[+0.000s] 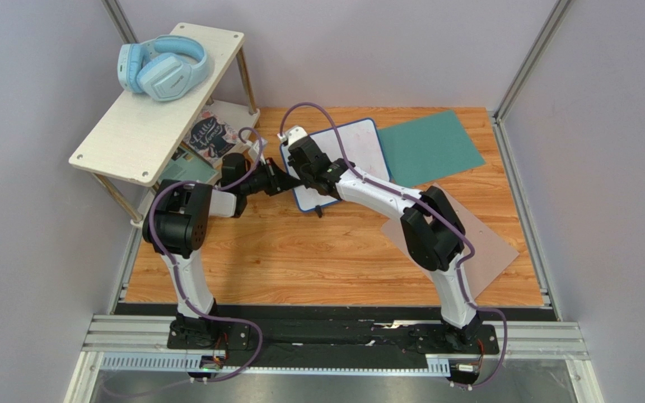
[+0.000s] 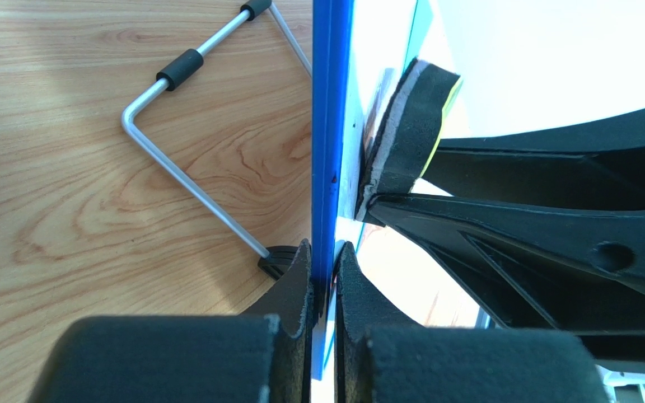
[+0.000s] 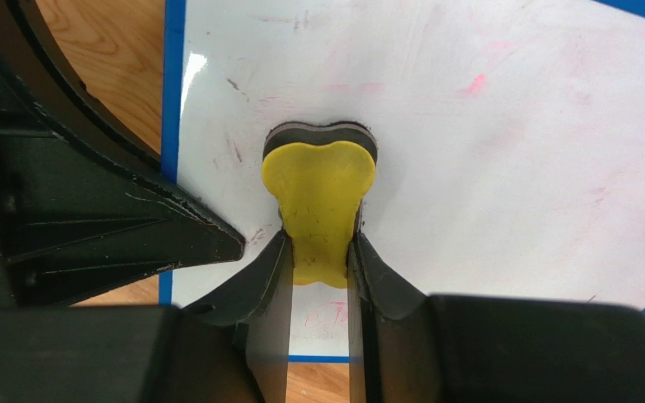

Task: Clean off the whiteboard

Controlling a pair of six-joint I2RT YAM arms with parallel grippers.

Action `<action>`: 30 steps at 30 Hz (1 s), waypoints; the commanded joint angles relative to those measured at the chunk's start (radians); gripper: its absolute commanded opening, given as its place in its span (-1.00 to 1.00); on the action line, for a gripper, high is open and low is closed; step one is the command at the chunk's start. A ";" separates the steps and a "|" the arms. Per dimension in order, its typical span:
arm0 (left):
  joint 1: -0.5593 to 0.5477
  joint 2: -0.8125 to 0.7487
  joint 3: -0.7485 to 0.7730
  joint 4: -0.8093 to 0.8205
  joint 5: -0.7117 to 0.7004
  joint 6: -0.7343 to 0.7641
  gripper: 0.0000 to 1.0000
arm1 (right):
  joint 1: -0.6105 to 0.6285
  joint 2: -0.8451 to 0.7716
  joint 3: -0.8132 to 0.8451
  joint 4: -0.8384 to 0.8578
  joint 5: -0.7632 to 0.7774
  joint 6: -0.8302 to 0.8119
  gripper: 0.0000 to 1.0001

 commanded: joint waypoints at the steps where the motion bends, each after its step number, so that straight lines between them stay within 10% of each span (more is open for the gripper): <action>1: -0.021 0.005 -0.006 -0.034 -0.014 0.061 -1.00 | -0.034 0.001 -0.185 0.055 0.042 0.080 -1.00; 30: -0.008 0.005 -0.013 -0.005 -0.015 0.044 -1.00 | 0.043 -0.108 -0.445 0.165 0.046 0.168 -1.00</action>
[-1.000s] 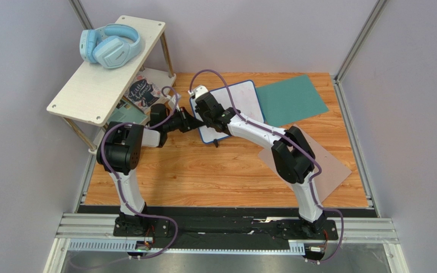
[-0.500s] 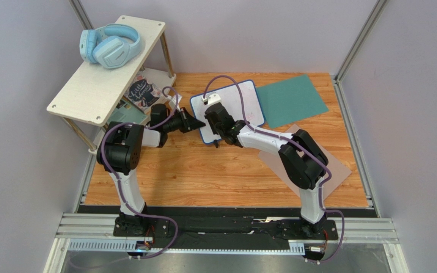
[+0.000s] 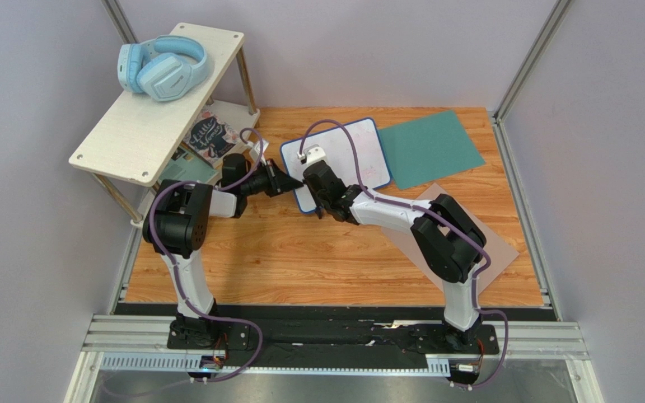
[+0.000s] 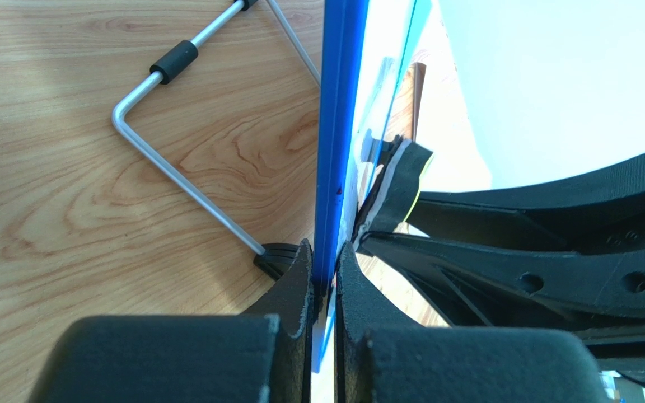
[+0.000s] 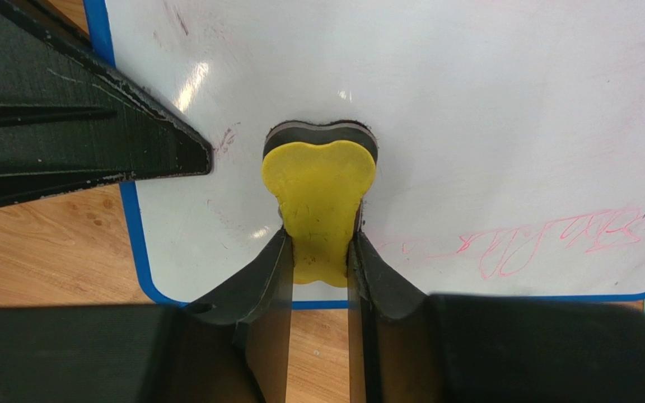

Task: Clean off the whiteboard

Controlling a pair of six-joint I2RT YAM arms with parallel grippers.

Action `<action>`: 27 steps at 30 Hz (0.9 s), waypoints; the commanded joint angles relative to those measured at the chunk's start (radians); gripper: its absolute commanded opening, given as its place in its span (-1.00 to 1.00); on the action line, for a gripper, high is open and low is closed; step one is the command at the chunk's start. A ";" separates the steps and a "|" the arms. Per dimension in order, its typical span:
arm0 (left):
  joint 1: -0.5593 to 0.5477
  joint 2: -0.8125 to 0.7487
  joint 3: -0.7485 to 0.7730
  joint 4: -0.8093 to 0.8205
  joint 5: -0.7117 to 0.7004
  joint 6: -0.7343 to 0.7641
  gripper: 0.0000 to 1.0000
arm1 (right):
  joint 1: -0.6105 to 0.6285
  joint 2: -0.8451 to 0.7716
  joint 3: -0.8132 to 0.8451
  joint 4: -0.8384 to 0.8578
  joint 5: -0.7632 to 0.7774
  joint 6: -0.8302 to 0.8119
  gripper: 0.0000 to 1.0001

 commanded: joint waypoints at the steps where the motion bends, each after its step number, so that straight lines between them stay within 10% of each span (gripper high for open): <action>1: -0.005 0.005 -0.011 0.001 -0.030 0.034 -1.00 | 0.015 0.042 -0.072 -0.090 -0.005 0.052 -1.00; 27: 0.006 0.008 -0.023 0.024 -0.020 0.018 -1.00 | -0.179 -0.017 -0.037 -0.079 0.170 0.073 -1.00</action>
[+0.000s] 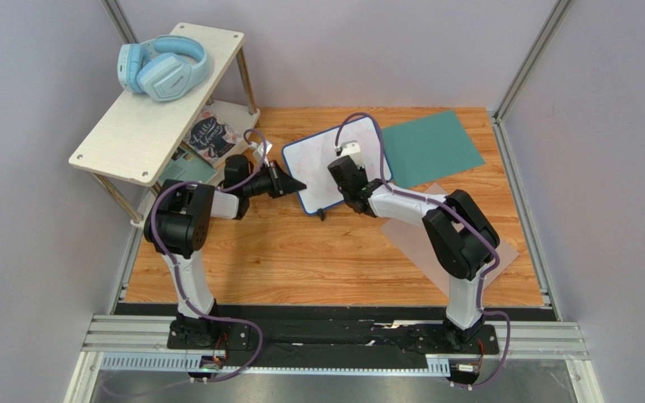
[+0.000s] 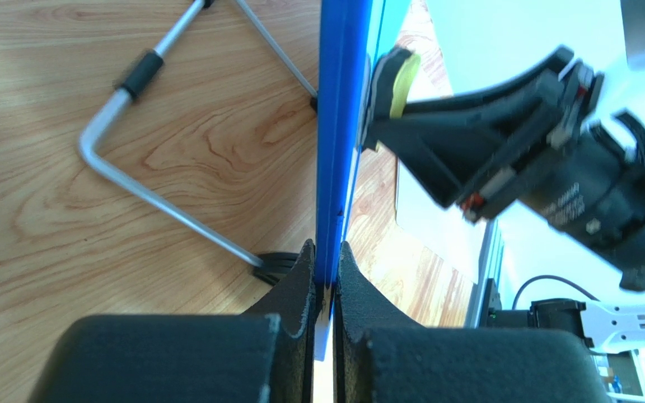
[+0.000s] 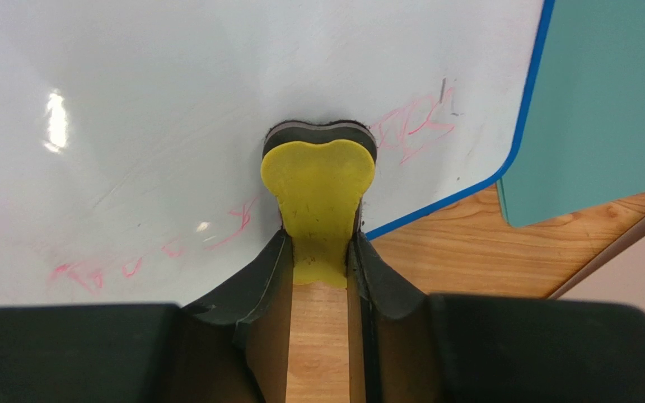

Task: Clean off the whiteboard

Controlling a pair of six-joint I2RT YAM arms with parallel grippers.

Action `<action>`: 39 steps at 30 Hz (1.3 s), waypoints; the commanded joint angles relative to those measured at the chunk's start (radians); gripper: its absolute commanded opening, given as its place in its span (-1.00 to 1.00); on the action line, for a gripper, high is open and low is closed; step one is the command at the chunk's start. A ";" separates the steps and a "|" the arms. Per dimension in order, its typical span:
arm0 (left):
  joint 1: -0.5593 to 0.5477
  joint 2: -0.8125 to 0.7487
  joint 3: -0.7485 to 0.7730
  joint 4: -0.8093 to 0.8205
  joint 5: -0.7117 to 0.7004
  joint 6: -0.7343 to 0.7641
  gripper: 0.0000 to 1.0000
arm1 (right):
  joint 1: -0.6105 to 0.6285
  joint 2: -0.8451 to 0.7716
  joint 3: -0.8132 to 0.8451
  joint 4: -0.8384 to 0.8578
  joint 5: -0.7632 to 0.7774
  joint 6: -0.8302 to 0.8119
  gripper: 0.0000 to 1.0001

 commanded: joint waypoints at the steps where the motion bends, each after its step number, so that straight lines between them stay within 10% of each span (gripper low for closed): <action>1: 0.013 0.008 -0.009 -0.007 -0.043 0.023 -1.00 | -0.027 0.029 0.055 -0.002 -0.012 -0.035 -1.00; 16: 0.013 0.011 -0.006 -0.006 -0.036 0.022 -1.00 | 0.194 0.137 0.193 0.015 -0.250 -0.141 -1.00; 39: 0.013 0.016 -0.003 -0.004 -0.028 0.022 -1.00 | -0.135 0.000 0.073 0.190 -0.440 -0.145 -1.00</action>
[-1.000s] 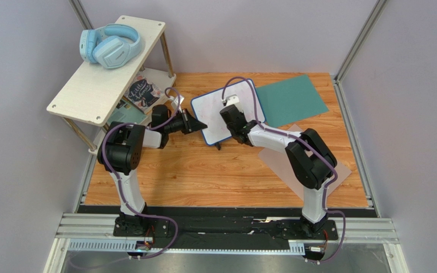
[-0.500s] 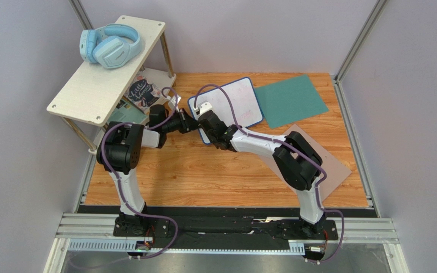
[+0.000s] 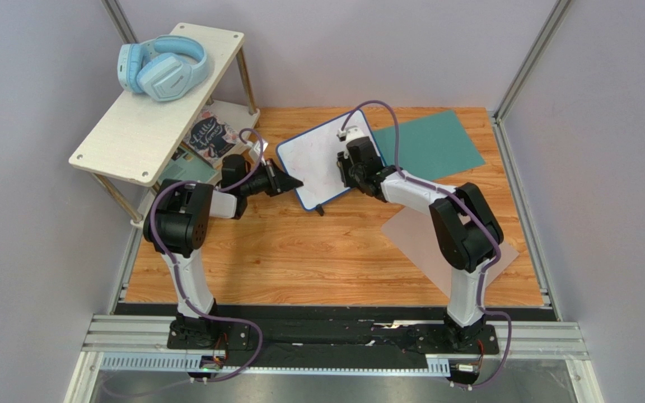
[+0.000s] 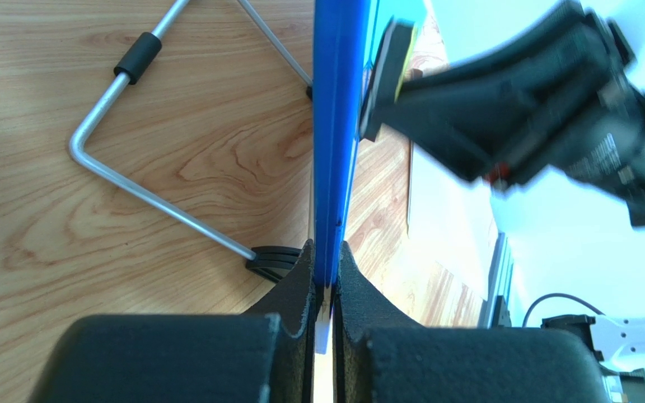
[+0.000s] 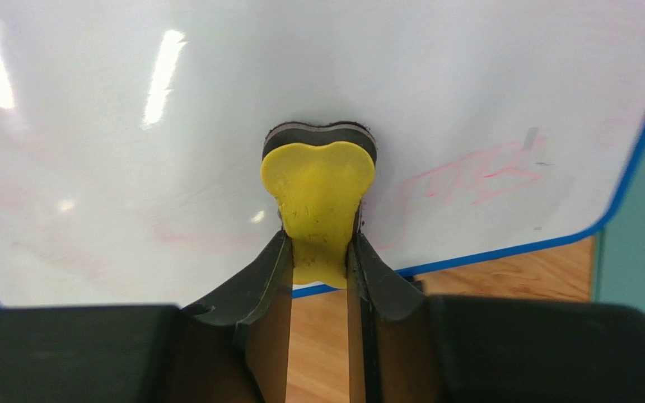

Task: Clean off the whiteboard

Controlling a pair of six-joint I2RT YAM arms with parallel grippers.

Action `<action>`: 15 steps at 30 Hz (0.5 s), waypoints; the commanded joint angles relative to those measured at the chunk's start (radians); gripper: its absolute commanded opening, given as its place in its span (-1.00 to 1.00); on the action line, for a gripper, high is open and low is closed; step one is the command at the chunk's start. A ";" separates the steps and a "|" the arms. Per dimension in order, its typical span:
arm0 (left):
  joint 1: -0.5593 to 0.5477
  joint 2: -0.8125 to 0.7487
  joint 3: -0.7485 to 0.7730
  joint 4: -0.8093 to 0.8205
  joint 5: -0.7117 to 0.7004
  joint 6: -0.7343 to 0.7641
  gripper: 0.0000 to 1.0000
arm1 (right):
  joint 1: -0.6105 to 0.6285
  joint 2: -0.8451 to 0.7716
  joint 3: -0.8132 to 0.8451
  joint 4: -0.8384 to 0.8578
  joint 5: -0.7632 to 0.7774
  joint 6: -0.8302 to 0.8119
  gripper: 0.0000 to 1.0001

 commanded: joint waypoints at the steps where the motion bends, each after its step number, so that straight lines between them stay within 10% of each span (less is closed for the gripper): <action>1: -0.002 0.010 -0.003 -0.024 0.000 0.024 -1.00 | -0.022 -0.010 0.030 0.070 -0.018 -0.041 -1.00; 15: -0.002 0.010 -0.004 -0.018 0.003 0.022 -1.00 | 0.194 0.092 0.150 -0.056 -0.054 -0.092 -1.00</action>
